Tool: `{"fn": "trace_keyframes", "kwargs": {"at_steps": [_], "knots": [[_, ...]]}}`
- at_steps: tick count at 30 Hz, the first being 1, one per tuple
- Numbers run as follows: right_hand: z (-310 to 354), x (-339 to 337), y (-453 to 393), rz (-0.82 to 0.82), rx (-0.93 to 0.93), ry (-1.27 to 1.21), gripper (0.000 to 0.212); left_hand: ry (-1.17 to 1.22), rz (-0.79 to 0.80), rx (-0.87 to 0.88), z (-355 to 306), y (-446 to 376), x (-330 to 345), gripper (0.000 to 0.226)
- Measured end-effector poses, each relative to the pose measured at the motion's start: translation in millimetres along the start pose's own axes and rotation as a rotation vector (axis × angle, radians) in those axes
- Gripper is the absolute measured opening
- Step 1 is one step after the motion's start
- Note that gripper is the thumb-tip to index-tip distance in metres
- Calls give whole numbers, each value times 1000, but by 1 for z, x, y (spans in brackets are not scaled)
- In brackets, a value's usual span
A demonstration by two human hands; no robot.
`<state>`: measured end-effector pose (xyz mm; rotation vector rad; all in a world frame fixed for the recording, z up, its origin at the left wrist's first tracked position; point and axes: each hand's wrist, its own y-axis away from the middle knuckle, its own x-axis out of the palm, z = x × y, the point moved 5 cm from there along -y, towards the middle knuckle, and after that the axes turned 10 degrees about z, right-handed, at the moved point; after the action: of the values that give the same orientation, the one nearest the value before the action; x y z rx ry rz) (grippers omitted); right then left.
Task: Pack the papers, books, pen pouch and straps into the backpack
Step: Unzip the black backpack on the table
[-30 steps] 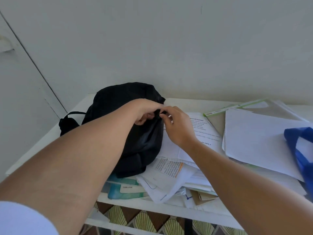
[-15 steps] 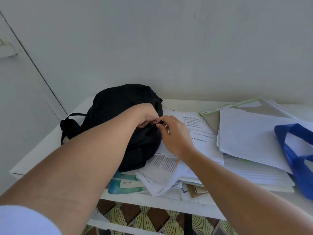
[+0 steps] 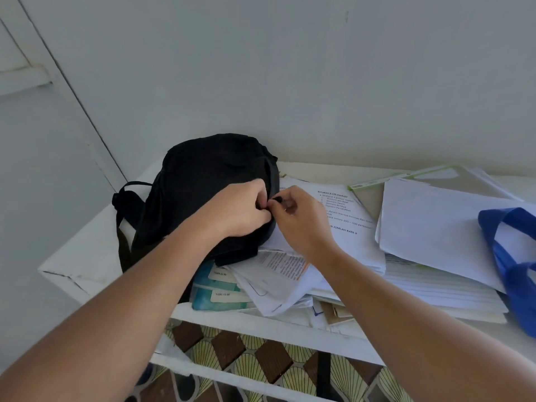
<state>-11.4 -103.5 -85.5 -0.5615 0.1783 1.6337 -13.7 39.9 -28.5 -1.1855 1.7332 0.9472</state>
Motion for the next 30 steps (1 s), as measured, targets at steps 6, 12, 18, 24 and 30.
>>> {"fn": "trace_keyframes", "kwargs": {"at_steps": [6,12,18,24,30], "knots": [[9,2,7,118,-102,-91,37,-122,-244,-12,4,7,23,26],[5,-4,5,109,-82,33,34,-18,-392,-108,8,12,40,27],[7,14,-4,200,-139,529,33,242,-357,-218,4,15,34,5],[24,10,-5,97,-233,653,24,31,-450,-327,5,41,25,7],[14,15,-8,70,-166,664,19,-1,-443,-363,-8,50,34,18]]}}
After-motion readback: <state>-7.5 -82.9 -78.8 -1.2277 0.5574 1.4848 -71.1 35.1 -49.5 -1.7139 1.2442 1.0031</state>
